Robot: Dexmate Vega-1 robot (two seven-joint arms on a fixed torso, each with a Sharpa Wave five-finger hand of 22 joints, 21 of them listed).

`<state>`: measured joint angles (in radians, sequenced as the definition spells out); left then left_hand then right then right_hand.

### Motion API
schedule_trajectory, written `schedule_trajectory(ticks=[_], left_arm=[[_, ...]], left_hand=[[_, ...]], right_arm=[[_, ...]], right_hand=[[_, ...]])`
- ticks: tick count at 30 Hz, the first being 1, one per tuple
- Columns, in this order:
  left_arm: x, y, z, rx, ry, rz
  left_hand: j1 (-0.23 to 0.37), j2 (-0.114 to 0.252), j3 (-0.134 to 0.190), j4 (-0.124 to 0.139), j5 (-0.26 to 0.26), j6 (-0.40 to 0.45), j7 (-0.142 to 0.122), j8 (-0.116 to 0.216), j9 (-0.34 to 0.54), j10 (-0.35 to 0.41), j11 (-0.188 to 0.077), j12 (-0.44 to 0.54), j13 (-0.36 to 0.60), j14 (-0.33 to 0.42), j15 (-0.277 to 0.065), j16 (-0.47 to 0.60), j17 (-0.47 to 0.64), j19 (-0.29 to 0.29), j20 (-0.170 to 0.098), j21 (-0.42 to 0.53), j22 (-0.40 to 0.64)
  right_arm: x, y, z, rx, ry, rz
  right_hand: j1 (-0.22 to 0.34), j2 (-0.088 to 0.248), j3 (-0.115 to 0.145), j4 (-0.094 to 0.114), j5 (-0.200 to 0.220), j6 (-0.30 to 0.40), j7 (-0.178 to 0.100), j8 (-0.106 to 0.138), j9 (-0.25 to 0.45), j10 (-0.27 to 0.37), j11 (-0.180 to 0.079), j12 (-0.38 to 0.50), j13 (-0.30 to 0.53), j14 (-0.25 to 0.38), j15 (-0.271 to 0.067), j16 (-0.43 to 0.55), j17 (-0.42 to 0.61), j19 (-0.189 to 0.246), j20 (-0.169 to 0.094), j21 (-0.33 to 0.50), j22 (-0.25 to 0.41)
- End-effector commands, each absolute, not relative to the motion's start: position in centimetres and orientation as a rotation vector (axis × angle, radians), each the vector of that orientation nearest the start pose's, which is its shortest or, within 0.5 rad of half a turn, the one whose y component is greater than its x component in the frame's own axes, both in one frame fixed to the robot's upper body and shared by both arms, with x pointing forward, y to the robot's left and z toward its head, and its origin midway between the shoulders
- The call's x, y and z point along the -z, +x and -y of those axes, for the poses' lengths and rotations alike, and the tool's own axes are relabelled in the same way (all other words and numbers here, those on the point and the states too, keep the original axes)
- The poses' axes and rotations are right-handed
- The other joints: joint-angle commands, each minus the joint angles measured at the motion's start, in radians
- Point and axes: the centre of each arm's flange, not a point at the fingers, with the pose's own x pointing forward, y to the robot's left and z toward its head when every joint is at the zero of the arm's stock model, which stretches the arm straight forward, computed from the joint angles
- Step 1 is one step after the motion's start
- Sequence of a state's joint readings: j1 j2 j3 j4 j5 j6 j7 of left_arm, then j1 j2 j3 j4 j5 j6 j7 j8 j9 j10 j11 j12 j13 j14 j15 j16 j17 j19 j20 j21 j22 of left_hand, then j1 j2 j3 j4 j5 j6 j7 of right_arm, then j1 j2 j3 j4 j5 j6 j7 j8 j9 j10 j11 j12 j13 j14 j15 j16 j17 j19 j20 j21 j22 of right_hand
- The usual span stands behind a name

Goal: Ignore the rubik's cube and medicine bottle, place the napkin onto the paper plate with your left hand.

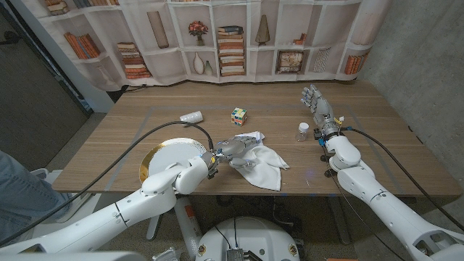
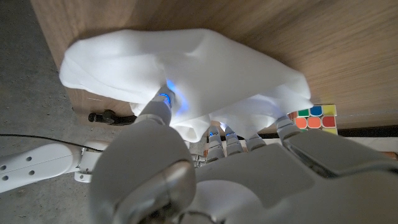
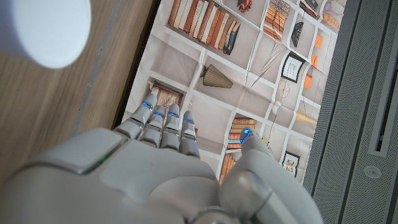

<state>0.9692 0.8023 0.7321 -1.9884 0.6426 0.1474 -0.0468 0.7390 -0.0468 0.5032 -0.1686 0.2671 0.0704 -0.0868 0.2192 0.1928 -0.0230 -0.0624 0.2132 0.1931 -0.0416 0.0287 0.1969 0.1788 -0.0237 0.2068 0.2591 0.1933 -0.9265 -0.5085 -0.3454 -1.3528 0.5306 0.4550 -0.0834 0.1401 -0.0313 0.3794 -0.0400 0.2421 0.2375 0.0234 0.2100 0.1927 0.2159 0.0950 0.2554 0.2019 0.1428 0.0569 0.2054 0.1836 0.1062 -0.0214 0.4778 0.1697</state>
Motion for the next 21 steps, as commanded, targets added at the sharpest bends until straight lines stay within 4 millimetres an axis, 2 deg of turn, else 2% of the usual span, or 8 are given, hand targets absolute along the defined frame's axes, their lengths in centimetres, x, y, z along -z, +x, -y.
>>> schedule_trajectory(ticks=[1,4,6,9,13,17,18,21], left_arm=[[9.83,52.94,-11.22,0.351,1.484,0.690],[9.82,52.94,-11.20,0.348,1.473,0.703],[9.82,52.91,-11.19,0.340,1.473,0.710],[9.86,52.92,-11.18,0.326,1.456,0.723],[9.93,53.03,-11.22,0.323,1.447,0.717],[9.96,53.20,-11.13,0.330,1.450,0.705],[9.96,53.24,-11.09,0.330,1.453,0.702],[9.90,53.41,-10.97,0.337,1.451,0.694]], left_hand=[[0.056,0.010,0.018,-0.007,0.006,0.025,-0.011,0.009,0.002,0.022,0.000,0.010,0.002,0.016,0.008,0.008,0.005,0.006,0.006,0.003,0.003],[0.120,0.016,0.029,-0.010,0.000,0.051,-0.014,0.015,0.002,0.054,-0.008,0.018,0.002,0.040,-0.001,0.011,0.005,0.024,0.005,0.007,0.004],[0.167,0.022,0.035,-0.009,-0.009,0.067,-0.014,0.017,0.003,0.074,-0.022,0.021,0.002,0.067,-0.006,0.015,0.005,0.065,0.003,0.022,0.008],[0.278,0.044,0.034,-0.001,-0.050,0.109,-0.008,0.019,0.005,0.126,-0.015,0.026,0.003,0.148,-0.037,0.029,0.008,0.195,0.004,0.075,0.017],[0.374,0.080,0.022,0.001,-0.087,0.165,0.002,0.026,0.007,0.196,-0.033,0.036,0.004,0.253,-0.070,0.060,0.022,0.358,-0.002,0.144,0.019],[0.420,0.102,0.022,0.004,-0.089,0.213,0.014,0.036,0.008,0.253,-0.027,0.047,0.006,0.330,-0.087,0.089,0.040,0.454,-0.016,0.186,0.015],[0.430,0.104,0.024,0.002,-0.088,0.220,0.013,0.037,0.008,0.258,-0.035,0.048,0.007,0.335,-0.086,0.091,0.043,0.470,-0.018,0.193,0.014],[0.460,0.115,0.031,0.000,-0.086,0.241,0.016,0.040,0.008,0.276,-0.029,0.050,0.008,0.359,-0.090,0.102,0.056,0.512,-0.027,0.212,0.011]], right_arm=[[3.59,62.35,29.49,-0.110,0.001,0.738],[3.63,62.38,29.50,-0.110,0.000,0.738],[3.65,62.41,29.49,-0.107,0.008,0.735],[3.67,62.51,29.41,-0.109,0.009,0.733],[3.68,62.61,29.32,-0.111,0.009,0.729],[3.63,62.69,29.26,-0.113,0.005,0.728],[3.60,62.70,29.26,-0.117,-0.004,0.731],[3.46,62.71,29.27,-0.116,-0.003,0.731]], right_hand=[[0.009,0.005,0.003,-0.007,0.000,-0.006,-0.001,-0.002,0.006,-0.002,-0.001,0.002,0.002,-0.004,-0.004,-0.001,0.004,-0.001,0.002,-0.002,0.006],[0.009,0.005,0.003,-0.007,0.000,-0.006,-0.001,-0.002,0.006,-0.002,-0.001,0.002,0.002,-0.004,-0.004,-0.001,0.004,-0.001,0.002,-0.002,0.006],[0.009,0.005,0.003,-0.007,0.000,-0.006,-0.001,-0.002,0.006,-0.002,-0.001,0.002,0.002,-0.004,-0.004,-0.001,0.004,-0.001,0.002,-0.002,0.006],[0.009,0.005,0.003,-0.007,0.000,-0.006,-0.001,-0.002,0.006,-0.002,-0.001,0.002,0.002,-0.004,-0.004,-0.001,0.004,-0.001,0.002,-0.002,0.006],[0.009,0.005,0.003,-0.007,0.000,-0.006,-0.001,-0.002,0.006,-0.002,-0.001,0.002,0.002,-0.004,-0.004,-0.001,0.004,-0.001,0.002,-0.002,0.006],[0.009,0.005,0.003,-0.007,0.000,-0.006,-0.001,-0.002,0.006,-0.002,-0.001,0.002,0.002,-0.004,-0.004,-0.001,0.004,-0.001,0.002,-0.002,0.006],[0.009,0.005,0.003,-0.007,0.000,-0.006,-0.001,-0.002,0.006,-0.002,-0.001,0.002,0.002,-0.004,-0.004,-0.001,0.004,-0.001,0.002,-0.002,0.006],[0.009,0.005,0.003,-0.007,0.000,-0.006,-0.001,-0.002,0.006,-0.002,-0.001,0.002,0.002,-0.004,-0.004,-0.001,0.004,-0.001,0.002,-0.002,0.006]])
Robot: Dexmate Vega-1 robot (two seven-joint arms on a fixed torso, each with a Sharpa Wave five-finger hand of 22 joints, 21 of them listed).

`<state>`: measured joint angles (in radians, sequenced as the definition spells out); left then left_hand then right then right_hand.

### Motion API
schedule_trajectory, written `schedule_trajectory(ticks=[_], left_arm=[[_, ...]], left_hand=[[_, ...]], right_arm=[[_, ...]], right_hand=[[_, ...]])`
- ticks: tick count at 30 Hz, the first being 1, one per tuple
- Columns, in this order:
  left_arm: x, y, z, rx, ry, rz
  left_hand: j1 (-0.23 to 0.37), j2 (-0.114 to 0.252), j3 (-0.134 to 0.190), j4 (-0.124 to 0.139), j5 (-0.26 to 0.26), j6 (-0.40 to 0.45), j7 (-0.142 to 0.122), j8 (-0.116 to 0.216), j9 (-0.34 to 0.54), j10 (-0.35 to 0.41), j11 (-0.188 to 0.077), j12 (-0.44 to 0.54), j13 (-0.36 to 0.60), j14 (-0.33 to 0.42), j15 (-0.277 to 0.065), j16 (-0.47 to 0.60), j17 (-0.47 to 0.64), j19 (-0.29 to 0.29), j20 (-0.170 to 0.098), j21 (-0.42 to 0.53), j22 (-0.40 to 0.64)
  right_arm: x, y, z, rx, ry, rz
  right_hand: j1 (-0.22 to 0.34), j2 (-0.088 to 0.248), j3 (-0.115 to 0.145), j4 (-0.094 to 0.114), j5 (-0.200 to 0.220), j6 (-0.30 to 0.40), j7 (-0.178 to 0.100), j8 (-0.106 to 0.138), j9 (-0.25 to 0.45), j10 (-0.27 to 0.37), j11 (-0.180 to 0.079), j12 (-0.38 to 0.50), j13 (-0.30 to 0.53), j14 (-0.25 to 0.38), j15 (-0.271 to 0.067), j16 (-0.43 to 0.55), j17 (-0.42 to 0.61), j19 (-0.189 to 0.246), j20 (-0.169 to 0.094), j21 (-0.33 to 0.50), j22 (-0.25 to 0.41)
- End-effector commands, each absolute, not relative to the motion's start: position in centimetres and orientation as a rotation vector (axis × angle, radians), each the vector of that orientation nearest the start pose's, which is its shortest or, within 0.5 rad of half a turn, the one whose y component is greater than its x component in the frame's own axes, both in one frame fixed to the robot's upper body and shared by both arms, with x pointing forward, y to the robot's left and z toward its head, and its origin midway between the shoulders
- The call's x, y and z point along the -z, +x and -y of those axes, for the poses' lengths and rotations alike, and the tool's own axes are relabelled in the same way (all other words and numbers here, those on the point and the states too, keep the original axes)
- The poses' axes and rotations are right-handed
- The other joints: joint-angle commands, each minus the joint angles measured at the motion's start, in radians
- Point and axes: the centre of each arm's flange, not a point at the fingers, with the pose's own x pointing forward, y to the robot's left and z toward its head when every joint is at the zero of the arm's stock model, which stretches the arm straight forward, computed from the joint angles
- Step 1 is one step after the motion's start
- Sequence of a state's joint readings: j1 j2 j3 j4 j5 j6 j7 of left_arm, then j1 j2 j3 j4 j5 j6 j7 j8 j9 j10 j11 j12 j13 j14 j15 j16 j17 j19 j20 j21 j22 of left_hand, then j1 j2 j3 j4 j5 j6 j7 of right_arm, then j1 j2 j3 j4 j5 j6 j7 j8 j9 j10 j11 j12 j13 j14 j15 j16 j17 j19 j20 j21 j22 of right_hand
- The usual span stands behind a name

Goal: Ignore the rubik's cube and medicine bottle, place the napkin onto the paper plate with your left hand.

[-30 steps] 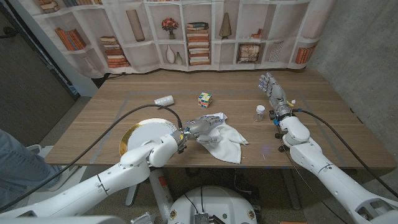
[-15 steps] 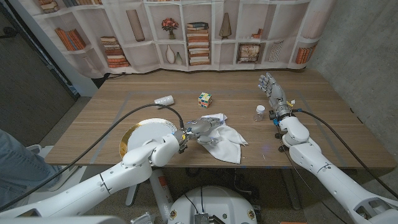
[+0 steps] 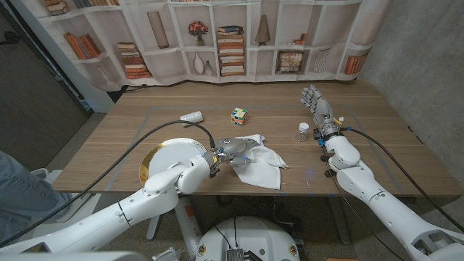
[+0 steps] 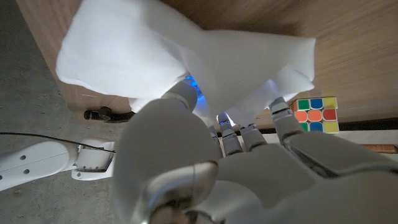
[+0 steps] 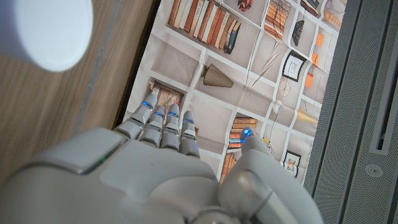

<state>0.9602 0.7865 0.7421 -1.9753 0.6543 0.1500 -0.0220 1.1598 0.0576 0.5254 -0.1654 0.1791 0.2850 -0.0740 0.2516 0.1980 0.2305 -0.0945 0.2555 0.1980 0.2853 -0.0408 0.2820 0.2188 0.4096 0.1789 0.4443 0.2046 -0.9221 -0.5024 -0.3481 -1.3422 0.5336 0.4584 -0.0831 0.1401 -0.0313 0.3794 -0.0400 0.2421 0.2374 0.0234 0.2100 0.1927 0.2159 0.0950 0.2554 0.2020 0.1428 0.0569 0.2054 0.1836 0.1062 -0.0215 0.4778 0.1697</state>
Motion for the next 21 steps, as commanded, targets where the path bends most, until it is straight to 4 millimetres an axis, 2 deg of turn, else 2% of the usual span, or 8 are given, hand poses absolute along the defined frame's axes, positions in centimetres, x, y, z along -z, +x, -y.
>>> schedule_trajectory(ticks=[1,2,6,9,13,19,21], left_arm=[[9.87,53.45,-10.94,0.337,1.451,0.695],[9.87,53.45,-10.94,0.337,1.451,0.695],[9.73,53.71,-10.79,0.341,1.435,0.696],[9.66,53.84,-10.74,0.339,1.425,0.699],[9.54,53.95,-10.71,0.327,1.415,0.707],[9.37,54.18,-10.79,0.318,1.387,0.708],[9.31,54.23,-10.87,0.314,1.381,0.707]], left_hand=[[0.057,0.013,0.011,-0.005,0.002,0.048,0.006,0.012,0.003,0.034,0.002,0.009,0.004,0.047,-0.024,0.024,0.024,0.103,-0.021,0.038,-0.002],[0.062,0.016,0.013,-0.005,0.003,0.051,0.008,0.013,0.004,0.035,0.003,0.009,0.004,0.052,-0.025,0.026,0.027,0.109,-0.021,0.041,-0.003],[0.117,0.022,0.019,-0.010,0.006,0.117,0.025,0.029,0.006,0.087,0.004,0.022,0.008,0.110,-0.037,0.051,0.052,0.173,-0.054,0.073,-0.007],[0.161,0.027,0.021,-0.006,0.008,0.188,0.040,0.051,0.012,0.145,-0.001,0.043,0.017,0.150,-0.045,0.067,0.077,0.208,-0.089,0.097,-0.010],[0.208,0.028,0.013,-0.002,0.010,0.312,0.054,0.103,0.038,0.239,-0.021,0.083,0.039,0.225,-0.075,0.089,0.111,0.241,-0.141,0.134,-0.010],[0.254,0.033,0.001,0.000,0.012,0.439,0.059,0.173,0.074,0.353,-0.005,0.129,0.071,0.356,-0.101,0.131,0.147,0.279,-0.208,0.191,-0.007],[0.268,0.033,-0.003,0.000,0.013,0.479,0.078,0.198,0.087,0.389,-0.005,0.143,0.083,0.389,-0.100,0.141,0.159,0.290,-0.226,0.213,-0.004]], right_arm=[[3.43,62.72,29.29,-0.114,0.003,0.730],[3.43,62.72,29.29,-0.114,0.003,0.729],[3.34,62.75,29.40,-0.114,-0.004,0.729],[3.33,62.77,29.50,-0.110,0.000,0.726],[3.29,62.77,29.60,-0.109,-0.006,0.729],[3.25,62.91,29.61,-0.108,-0.003,0.726],[3.24,62.99,29.58,-0.110,-0.007,0.727]], right_hand=[[0.009,0.005,0.003,-0.007,0.000,-0.006,-0.001,-0.002,0.006,-0.002,-0.001,0.002,0.002,-0.004,-0.004,-0.001,0.004,-0.001,0.002,-0.002,0.006],[0.009,0.005,0.003,-0.007,0.000,-0.006,-0.001,-0.002,0.006,-0.002,-0.001,0.002,0.002,-0.004,-0.004,-0.001,0.004,-0.001,0.002,-0.002,0.006],[0.009,0.005,0.003,-0.007,0.000,-0.006,-0.001,-0.002,0.006,-0.002,-0.001,0.002,0.002,-0.004,-0.004,-0.001,0.004,-0.001,0.002,-0.002,0.006],[0.009,0.005,0.003,-0.007,0.000,-0.006,-0.001,-0.002,0.006,-0.002,-0.001,0.002,0.002,-0.004,-0.004,-0.001,0.004,-0.001,0.002,-0.002,0.006],[0.009,0.005,0.003,-0.007,0.000,-0.006,-0.001,-0.002,0.006,-0.002,-0.001,0.002,0.002,-0.004,-0.004,-0.001,0.004,-0.001,0.002,-0.002,0.006],[0.009,0.005,0.003,-0.007,0.000,-0.006,-0.001,-0.002,0.006,-0.002,-0.001,0.002,0.002,-0.004,-0.004,-0.001,0.004,-0.001,0.002,-0.002,0.006],[0.009,0.005,0.003,-0.007,0.000,-0.006,-0.001,-0.002,0.006,-0.002,-0.001,0.002,0.002,-0.004,-0.004,-0.001,0.004,-0.001,0.002,-0.002,0.006]])
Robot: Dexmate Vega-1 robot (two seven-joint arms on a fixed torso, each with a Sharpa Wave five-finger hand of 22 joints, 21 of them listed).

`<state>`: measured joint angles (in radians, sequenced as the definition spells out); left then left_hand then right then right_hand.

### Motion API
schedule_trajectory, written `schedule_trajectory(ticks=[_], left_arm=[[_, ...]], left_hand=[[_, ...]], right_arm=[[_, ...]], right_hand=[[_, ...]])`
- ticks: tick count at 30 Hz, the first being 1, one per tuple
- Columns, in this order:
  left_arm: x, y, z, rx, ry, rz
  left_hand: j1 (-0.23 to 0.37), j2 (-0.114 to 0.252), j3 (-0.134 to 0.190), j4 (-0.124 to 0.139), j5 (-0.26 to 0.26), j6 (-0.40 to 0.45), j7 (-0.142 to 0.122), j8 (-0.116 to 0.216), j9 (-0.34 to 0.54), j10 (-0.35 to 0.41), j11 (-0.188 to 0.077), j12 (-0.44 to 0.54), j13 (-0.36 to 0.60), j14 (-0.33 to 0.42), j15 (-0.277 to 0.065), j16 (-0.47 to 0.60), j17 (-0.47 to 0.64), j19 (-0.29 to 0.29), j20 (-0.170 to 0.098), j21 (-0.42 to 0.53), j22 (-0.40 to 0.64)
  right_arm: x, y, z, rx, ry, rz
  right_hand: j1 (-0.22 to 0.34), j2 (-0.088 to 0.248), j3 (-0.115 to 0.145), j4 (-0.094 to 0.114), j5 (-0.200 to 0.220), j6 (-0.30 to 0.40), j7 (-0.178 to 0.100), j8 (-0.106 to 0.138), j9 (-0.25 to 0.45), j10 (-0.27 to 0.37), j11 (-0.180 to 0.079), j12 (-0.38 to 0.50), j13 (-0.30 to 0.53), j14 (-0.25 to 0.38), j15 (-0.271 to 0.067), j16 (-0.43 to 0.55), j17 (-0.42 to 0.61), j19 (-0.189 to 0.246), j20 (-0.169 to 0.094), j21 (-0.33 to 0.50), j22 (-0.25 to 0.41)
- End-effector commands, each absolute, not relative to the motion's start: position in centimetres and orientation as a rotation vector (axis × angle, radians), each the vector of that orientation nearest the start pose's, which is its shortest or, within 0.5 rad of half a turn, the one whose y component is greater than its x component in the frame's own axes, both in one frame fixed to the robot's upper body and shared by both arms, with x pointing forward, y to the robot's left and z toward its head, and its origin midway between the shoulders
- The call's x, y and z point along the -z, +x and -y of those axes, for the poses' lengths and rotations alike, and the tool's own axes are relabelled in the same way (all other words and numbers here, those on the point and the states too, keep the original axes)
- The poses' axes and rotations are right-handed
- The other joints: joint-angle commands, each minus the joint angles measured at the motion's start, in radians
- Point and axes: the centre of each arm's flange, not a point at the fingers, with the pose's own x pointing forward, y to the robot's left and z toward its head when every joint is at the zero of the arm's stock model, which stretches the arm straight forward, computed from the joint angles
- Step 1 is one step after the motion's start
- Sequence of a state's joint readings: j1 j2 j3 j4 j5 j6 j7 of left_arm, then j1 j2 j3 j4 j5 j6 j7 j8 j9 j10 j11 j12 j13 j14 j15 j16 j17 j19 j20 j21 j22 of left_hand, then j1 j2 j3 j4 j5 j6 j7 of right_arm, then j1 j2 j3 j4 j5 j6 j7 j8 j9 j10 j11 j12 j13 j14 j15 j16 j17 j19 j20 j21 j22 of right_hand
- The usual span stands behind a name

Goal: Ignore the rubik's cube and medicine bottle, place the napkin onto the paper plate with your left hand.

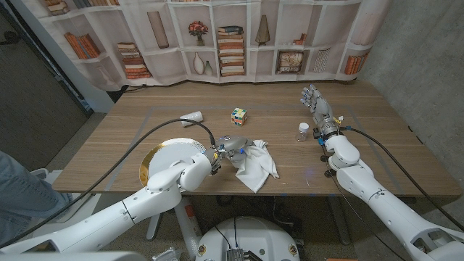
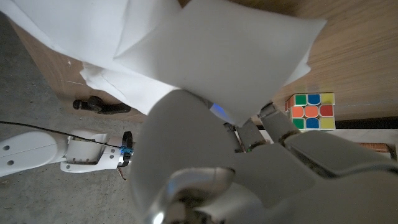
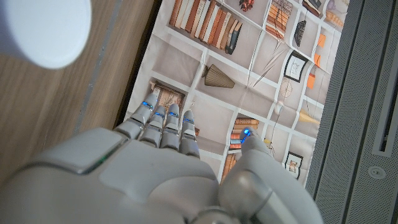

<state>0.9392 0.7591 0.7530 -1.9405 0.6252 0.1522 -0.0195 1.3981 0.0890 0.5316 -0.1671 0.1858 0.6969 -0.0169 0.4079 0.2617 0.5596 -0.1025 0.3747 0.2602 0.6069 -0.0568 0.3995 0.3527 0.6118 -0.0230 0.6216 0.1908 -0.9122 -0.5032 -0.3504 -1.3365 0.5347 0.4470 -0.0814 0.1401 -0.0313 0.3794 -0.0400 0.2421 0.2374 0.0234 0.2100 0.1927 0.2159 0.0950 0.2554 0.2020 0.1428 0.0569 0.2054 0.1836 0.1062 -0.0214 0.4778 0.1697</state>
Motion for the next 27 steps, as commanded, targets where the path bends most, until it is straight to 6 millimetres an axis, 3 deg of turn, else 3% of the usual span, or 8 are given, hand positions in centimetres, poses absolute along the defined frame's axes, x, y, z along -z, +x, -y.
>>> schedule_trajectory(ticks=[1,8,27], left_arm=[[9.3,54.2,-10.9,0.311,1.378,0.708],[8.9,54.2,-11.2,0.299,1.359,0.710],[7.3,53.1,-11.7,0.300,1.355,0.740]], left_hand=[[0.036,0.003,-0.011,0.001,0.007,0.074,0.021,0.048,0.028,0.078,0.007,0.030,0.026,0.084,-0.086,0.029,0.030,0.095,-0.035,0.047,0.010],[0.053,0.007,-0.018,0.002,0.008,0.099,0.035,0.068,0.040,0.101,0.004,0.037,0.039,0.125,-0.100,0.047,0.049,0.101,-0.057,0.073,0.012],[0.040,0.009,-0.031,0.017,0.006,0.081,0.025,0.071,0.054,0.091,0.003,0.029,0.056,0.116,-0.094,0.037,0.061,0.078,-0.048,0.092,0.012]], right_arm=[[3.2,63.0,29.6,-0.108,-0.001,0.725],[3.1,63.1,29.3,-0.111,-0.003,0.727],[2.9,62.6,29.4,-0.110,-0.002,0.739]], right_hand=[[0.009,0.005,0.003,-0.007,0.000,-0.006,-0.001,-0.002,0.006,-0.002,-0.001,0.002,0.002,-0.004,-0.004,-0.001,0.004,-0.001,0.002,-0.002,0.006],[0.009,0.005,0.003,-0.007,0.000,-0.006,-0.001,-0.002,0.006,-0.002,-0.001,0.002,0.002,-0.004,-0.004,-0.001,0.004,-0.001,0.002,-0.002,0.006],[0.009,0.005,0.003,-0.007,0.000,-0.006,-0.001,-0.002,0.006,-0.002,-0.001,0.002,0.002,-0.004,-0.004,-0.001,0.004,-0.001,0.002,-0.002,0.006]])
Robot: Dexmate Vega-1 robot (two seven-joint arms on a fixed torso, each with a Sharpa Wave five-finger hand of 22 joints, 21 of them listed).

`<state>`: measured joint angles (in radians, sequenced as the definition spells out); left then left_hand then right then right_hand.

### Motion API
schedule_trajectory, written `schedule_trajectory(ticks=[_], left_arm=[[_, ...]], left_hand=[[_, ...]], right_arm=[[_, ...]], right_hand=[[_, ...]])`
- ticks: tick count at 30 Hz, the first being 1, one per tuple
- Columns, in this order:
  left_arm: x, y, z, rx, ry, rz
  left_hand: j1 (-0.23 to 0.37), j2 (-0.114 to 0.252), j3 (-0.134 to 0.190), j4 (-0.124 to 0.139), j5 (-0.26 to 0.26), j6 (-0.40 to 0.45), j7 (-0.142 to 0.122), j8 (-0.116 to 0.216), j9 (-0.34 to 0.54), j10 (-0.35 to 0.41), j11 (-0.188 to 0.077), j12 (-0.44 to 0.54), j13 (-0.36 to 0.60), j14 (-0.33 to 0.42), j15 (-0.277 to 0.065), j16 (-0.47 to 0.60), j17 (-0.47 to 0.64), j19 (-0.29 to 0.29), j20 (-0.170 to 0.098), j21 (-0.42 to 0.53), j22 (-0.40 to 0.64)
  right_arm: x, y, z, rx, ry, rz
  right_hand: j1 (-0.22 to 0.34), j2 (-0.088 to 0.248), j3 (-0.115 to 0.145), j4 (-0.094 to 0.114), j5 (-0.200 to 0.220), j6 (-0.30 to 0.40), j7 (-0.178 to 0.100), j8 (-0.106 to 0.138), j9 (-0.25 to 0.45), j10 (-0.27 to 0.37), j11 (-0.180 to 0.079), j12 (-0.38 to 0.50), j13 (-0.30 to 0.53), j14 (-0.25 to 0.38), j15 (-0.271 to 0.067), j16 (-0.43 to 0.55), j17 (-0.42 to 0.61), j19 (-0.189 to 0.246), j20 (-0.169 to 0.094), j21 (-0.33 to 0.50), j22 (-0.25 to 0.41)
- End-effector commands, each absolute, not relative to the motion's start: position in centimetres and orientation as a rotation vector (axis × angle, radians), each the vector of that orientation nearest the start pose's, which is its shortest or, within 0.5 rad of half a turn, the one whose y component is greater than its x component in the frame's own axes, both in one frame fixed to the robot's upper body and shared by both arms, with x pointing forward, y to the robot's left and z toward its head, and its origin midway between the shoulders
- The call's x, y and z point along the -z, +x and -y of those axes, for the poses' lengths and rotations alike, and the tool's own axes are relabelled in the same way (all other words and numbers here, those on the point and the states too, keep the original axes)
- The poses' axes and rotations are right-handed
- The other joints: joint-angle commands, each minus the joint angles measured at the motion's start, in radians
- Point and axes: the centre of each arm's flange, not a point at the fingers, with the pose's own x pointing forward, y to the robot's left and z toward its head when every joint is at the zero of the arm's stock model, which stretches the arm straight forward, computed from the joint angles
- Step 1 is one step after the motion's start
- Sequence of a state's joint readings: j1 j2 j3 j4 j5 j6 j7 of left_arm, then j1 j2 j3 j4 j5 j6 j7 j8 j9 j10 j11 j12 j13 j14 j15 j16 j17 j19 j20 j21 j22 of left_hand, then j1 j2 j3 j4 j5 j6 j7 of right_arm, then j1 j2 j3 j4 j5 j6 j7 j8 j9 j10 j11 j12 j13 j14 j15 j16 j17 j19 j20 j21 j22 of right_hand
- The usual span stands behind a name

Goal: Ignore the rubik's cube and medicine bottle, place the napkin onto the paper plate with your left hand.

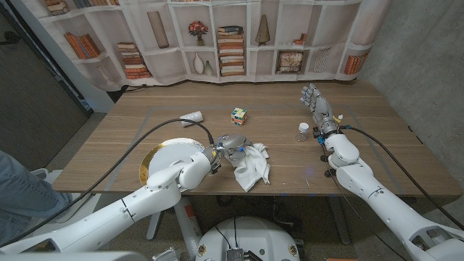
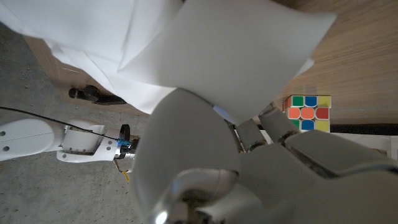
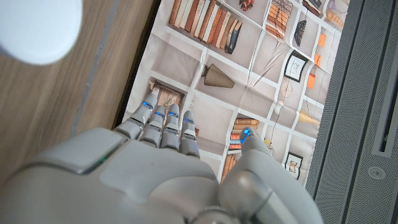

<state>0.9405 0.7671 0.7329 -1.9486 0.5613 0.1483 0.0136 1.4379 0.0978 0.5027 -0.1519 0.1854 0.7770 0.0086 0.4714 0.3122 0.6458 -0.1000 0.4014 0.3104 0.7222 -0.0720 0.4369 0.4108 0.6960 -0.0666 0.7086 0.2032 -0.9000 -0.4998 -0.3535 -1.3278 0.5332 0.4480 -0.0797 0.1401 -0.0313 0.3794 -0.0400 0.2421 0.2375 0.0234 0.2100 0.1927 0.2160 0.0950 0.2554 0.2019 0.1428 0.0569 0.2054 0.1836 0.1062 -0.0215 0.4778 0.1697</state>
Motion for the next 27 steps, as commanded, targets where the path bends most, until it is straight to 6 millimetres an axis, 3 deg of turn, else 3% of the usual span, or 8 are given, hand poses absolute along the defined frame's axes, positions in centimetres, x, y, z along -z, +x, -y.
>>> schedule_trajectory(ticks=[1,27], left_arm=[[7.2,53.1,-11.7,0.299,1.357,0.744],[5.0,50.7,-13.0,0.240,1.405,0.806]], left_hand=[[0.000,0.001,-0.003,0.002,0.007,0.001,-0.001,0.008,0.005,0.006,-0.001,0.002,0.006,0.001,-0.079,-0.001,0.004,-0.008,-0.004,0.006,-0.001],[-0.019,0.002,-0.017,0.012,0.006,0.008,-0.009,0.011,0.001,0.012,-0.006,-0.001,0.023,0.004,-0.079,-0.004,0.019,-0.014,-0.004,0.028,-0.005]], right_arm=[[2.9,62.6,29.5,-0.112,-0.009,0.741],[2.7,61.8,29.4,-0.116,-0.021,0.751]], right_hand=[[0.009,0.005,0.003,-0.007,0.000,-0.006,-0.001,-0.002,0.006,-0.002,-0.001,0.002,0.002,-0.004,-0.004,-0.001,0.004,-0.001,0.002,-0.002,0.006],[0.009,0.005,0.003,-0.007,0.000,-0.006,-0.001,-0.002,0.006,-0.002,-0.001,0.002,0.002,-0.004,-0.004,-0.001,0.004,-0.001,0.002,-0.002,0.006]])
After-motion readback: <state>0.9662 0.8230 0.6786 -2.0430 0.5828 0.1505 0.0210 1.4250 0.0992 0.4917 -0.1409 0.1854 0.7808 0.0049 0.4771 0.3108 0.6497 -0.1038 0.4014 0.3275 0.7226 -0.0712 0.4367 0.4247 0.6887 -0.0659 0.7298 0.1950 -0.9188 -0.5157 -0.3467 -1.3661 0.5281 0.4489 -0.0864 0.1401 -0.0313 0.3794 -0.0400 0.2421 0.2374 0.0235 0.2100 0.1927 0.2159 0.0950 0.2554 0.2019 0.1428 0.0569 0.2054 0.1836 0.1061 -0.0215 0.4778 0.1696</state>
